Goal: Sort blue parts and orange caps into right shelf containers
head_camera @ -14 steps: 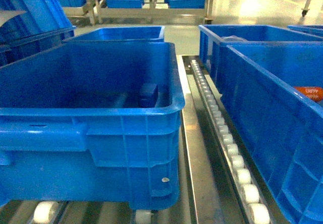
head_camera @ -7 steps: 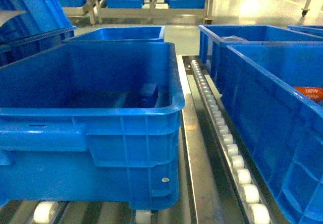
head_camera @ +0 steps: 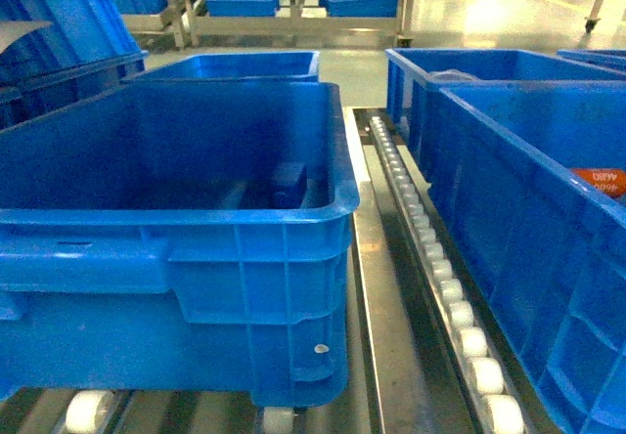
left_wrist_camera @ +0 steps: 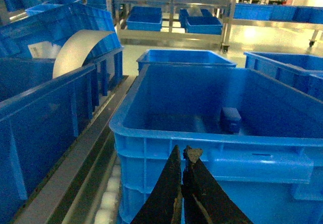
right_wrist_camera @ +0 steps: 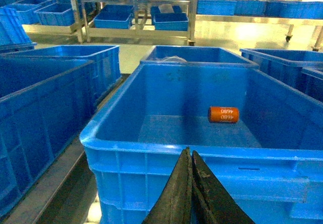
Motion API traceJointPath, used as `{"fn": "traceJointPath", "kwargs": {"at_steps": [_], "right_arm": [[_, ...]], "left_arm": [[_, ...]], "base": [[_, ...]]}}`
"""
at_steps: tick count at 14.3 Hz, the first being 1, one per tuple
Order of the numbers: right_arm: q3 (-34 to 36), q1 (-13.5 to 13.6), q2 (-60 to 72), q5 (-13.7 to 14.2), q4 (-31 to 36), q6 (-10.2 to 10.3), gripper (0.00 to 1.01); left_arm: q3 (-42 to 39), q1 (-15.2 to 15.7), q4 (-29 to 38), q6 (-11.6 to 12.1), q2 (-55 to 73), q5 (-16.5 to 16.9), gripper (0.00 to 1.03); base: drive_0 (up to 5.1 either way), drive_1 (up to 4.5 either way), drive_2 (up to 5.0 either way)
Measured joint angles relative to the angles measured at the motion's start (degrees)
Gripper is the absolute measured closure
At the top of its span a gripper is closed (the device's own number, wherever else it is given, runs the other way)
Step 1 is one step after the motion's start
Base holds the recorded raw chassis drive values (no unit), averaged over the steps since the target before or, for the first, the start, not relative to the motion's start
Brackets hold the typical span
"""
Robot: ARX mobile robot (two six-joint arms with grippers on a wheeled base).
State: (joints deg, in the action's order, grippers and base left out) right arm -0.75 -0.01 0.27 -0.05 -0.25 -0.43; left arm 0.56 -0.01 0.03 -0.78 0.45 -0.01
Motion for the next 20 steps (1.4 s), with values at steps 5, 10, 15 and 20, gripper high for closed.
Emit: {"fn": "traceJointPath", "kwargs": {"at_steps": [5,10,15,20], "right_arm": [[0.0,0.0,0.0,0.02,0.0,-0.02,0.77],[0.0,0.0,0.0,0.02,0.0,-0.02,0.15],[0.0,0.0,0.0,0.02,0.0,0.0,0.03],[0.0,0.0,0.0,0.02,0.0,0.0,0.03]], "left_arm": [[0.0,0.0,-0.28,0.0,0.0,0.02,0.68],[0.0,0.0,-0.28,0.0,0.0,0.0,0.07],[0.0,0.0,-0.28,0.13,0.0,0.0,0.05],[0.0,0.0,-0.28,0.13,0.0,0.02,0.05]], "base": [[0.0,0.0,0.0],[0.0,0.0,0.0],[0.0,0.0,0.0],[0.0,0.0,0.0]]}}
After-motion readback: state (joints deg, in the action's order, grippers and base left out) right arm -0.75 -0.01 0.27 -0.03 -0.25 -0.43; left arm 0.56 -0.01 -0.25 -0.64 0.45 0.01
